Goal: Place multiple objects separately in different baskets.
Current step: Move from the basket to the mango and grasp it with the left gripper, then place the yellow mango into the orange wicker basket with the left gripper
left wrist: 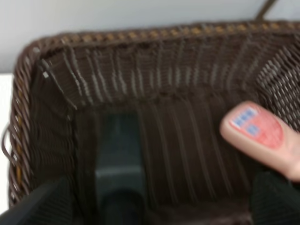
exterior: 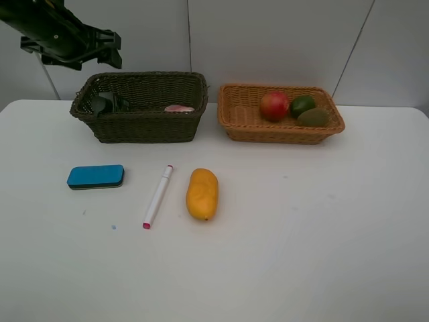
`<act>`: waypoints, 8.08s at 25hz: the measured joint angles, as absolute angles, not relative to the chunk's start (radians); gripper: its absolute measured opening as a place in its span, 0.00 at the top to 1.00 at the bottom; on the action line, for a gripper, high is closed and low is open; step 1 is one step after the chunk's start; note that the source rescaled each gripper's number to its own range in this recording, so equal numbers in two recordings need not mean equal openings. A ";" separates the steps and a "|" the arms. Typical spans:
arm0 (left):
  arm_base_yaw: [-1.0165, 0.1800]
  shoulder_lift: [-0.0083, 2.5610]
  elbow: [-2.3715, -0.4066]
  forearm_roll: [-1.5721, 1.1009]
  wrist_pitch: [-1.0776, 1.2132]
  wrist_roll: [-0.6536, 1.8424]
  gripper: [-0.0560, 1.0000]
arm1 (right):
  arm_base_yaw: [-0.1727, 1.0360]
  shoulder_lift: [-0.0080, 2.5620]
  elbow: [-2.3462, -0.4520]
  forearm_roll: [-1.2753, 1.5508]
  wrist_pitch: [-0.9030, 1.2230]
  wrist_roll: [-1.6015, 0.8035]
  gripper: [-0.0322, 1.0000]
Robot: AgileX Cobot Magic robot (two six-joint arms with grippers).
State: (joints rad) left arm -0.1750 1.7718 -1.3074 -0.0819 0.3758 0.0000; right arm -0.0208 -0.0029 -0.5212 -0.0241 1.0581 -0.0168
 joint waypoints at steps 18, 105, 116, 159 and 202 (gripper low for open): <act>-0.492 1.700 -1.308 0.148 0.668 -0.487 0.00 | -0.021 -0.003 -0.521 -0.024 1.058 -0.017 0.00; -0.801 2.233 -1.468 0.085 0.754 -0.949 0.00 | -0.021 -0.003 -0.521 -0.024 1.058 -0.017 0.00; -0.801 2.234 -1.528 0.085 0.802 -0.949 0.25 | -0.021 -0.003 -0.521 -0.024 1.058 -0.017 0.00; -0.775 2.102 -1.661 0.244 0.854 -0.832 0.25 | -0.021 -0.003 -0.521 -0.024 1.058 -0.017 0.00; -0.662 2.508 -2.056 0.542 0.077 -0.637 0.25 | -0.021 -0.003 -0.521 -0.024 1.058 -0.017 0.00</act>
State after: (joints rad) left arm -0.6619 2.5084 -2.0562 0.5417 0.0771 -0.6372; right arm -0.0208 -0.0029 -0.5212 -0.0241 1.0581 -0.0168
